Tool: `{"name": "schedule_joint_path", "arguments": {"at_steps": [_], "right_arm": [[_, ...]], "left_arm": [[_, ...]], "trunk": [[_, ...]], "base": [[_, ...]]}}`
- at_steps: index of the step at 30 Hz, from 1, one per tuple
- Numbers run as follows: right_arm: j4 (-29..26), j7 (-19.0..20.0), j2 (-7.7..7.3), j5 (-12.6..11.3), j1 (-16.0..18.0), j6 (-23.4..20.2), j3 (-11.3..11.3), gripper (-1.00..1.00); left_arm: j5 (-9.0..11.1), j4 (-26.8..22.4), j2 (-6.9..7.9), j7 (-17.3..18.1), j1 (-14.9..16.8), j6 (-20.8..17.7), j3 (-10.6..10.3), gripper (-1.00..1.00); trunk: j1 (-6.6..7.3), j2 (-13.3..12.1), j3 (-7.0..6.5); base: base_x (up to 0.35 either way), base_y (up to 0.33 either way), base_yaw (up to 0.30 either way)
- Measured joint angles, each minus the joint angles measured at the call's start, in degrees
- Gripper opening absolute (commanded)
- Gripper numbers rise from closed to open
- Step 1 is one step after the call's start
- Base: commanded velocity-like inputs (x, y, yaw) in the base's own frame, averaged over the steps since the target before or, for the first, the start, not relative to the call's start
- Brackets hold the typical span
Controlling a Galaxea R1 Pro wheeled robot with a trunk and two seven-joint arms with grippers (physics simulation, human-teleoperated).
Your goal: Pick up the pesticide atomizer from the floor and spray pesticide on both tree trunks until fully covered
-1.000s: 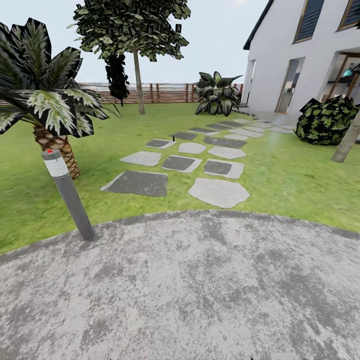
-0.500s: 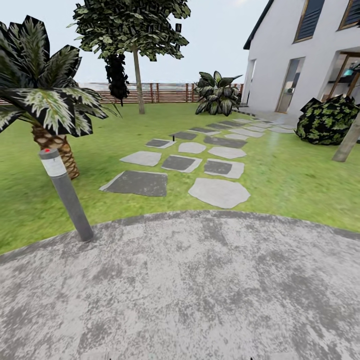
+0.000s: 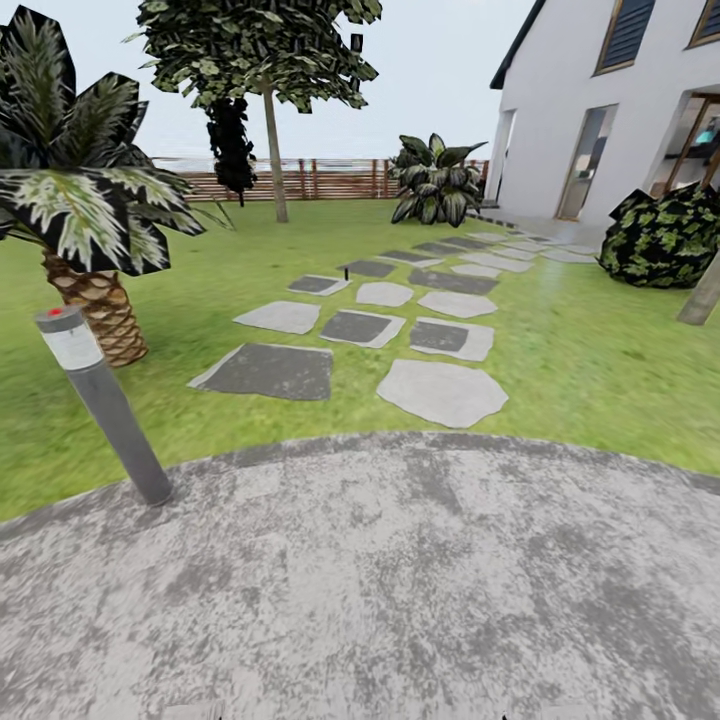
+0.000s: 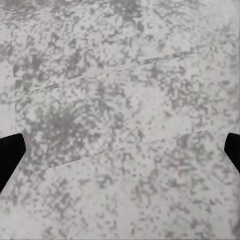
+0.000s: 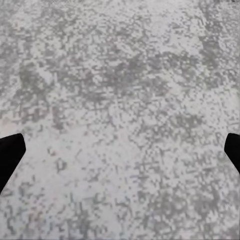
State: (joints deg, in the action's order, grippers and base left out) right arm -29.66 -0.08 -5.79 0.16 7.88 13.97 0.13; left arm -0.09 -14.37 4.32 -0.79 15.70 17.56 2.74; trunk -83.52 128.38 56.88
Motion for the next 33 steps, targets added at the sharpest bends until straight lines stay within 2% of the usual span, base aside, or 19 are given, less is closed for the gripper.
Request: {"name": "schedule_joint_path", "arguments": {"at_steps": [12, 20, 33], "right_arm": [[0.01, 0.0, 0.0, 0.0, 0.0, 0.0, -0.02, 1.0], [0.01, 0.0, 0.0, 0.0, 0.01, 0.0, 0.03, 1.0], [0.02, -0.08, 0.01, 0.0, 0.02, 0.01, 0.03, 1.0]], "left_arm": [[-0.05, 0.0, 0.0, 0.0, 0.0, 0.0, 0.03, 1.0], [-0.06, -0.01, 0.04, 0.0, 0.0, 0.0, 0.07, 1.0], [-0.06, 0.07, 0.09, -0.02, -0.07, -0.06, 0.06, 1.0]], "trunk": [[0.0, 0.0, 1.03], [0.0, 0.0, 1.14], [0.0, 0.0, 1.3]], "base": [[0.34, -0.047, 0.0], [0.34, -0.004, 0.017], [0.34, -0.086, 0.237]]}}
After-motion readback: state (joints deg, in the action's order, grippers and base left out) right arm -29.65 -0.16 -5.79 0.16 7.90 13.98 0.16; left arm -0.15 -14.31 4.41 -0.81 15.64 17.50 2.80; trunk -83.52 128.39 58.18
